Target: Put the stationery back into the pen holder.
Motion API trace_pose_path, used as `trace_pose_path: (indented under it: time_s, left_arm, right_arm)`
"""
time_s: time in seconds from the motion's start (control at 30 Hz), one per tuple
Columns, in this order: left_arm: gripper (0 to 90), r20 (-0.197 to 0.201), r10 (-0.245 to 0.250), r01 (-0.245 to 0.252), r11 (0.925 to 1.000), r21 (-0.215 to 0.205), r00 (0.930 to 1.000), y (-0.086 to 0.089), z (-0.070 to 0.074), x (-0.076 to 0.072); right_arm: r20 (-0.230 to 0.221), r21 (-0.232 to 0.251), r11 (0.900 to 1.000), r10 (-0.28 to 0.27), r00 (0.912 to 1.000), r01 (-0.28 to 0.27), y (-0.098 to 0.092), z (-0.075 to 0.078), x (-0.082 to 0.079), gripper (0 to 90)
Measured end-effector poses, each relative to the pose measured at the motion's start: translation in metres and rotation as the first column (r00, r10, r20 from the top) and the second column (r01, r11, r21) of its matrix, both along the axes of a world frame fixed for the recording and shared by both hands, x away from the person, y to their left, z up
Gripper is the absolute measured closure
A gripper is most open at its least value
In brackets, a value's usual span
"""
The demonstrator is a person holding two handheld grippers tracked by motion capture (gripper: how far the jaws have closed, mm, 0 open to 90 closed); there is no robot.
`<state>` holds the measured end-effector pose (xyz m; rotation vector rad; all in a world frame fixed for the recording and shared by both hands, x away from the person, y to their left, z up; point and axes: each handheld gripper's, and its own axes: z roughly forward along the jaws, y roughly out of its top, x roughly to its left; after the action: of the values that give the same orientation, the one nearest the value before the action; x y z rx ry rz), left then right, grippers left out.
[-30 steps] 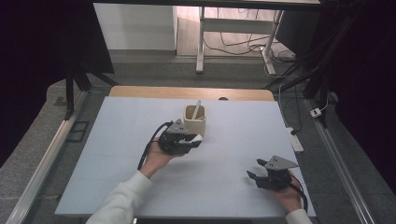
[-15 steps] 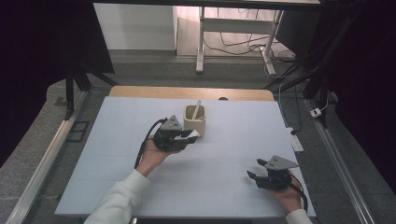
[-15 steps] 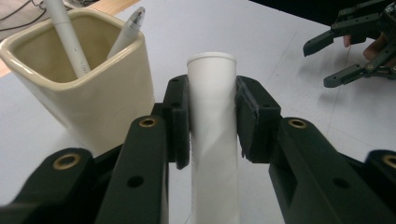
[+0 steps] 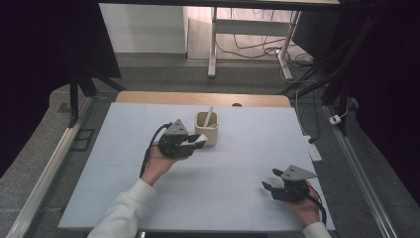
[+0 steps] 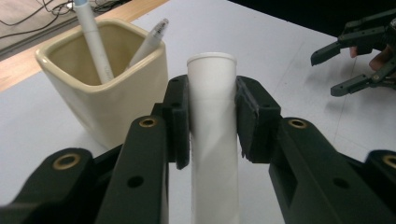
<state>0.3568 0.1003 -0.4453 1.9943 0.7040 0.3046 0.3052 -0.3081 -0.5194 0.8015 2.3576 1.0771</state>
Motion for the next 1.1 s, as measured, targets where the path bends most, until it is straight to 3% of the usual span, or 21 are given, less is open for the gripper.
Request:
trace_pose_path:
  time_s: [0.37, 0.5, 0.9, 1.1]
  left_arm:
    - [66.5, 0.013, 0.030, -0.030, 0.9992, -0.026, 0.9995, 0.010, 0.007, 0.009]
    - [66.5, 0.005, 0.043, -0.042, 0.9965, -0.073, 0.9991, 0.016, 0.010, 0.016]
    - [66.5, 0.002, 0.051, -0.051, 0.9905, -0.128, 0.9987, 0.019, 0.019, 0.035]
    - [66.5, 0.020, 0.055, -0.053, 0.9918, -0.117, 0.9983, 0.016, 0.025, 0.040]
  right_arm:
    - [-0.001, 0.002, 1.000, 0.000, 1.0000, 0.000, 0.000, 0.000, 0.000, 35.4]
    - [0.001, 0.002, 1.000, -0.005, 1.0000, 0.005, 0.000, 0.000, 0.000, 35.4]
    - [0.002, 0.001, 1.000, -0.005, 1.0000, 0.005, 0.000, 0.000, 0.000, 35.4]
    - [0.001, 0.003, 1.000, -0.003, 1.0000, 0.003, -0.001, 0.000, 0.000, 35.4]
